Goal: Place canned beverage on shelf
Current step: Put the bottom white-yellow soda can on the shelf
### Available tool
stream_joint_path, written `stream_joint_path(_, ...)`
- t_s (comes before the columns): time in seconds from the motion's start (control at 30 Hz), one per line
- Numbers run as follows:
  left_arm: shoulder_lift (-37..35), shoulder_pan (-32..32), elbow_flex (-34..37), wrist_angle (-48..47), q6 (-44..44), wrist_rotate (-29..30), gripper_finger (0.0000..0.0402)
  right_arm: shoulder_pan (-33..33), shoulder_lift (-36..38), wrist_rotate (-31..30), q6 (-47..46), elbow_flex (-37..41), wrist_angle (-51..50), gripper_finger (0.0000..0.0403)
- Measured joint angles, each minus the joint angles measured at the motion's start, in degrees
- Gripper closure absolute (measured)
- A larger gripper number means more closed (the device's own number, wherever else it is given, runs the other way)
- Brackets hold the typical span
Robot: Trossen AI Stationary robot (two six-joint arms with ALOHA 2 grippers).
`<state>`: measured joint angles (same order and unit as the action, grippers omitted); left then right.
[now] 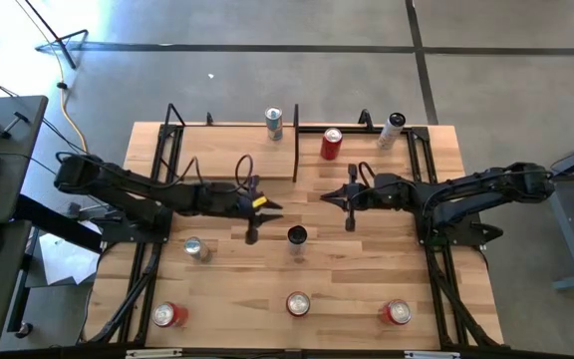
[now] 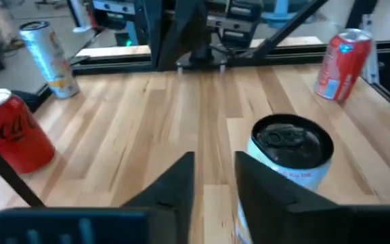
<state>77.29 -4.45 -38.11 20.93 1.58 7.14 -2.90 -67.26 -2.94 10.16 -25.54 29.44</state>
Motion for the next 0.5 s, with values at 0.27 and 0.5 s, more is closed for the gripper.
stream_joint_path(0.27,0.08,-1.74,-0.67,-0.17,-6.49,3.98,0.0167,0.02,0.02,0.0,0.23,0.0,-0.82,0.0402)
stream_joint_path(0.5,0.08,-3.03,-0.67,-0.09,-7.44,-0.47,0.0121,0.53,0.02,0.14,-2.91,0.0,-3.18,0.0403)
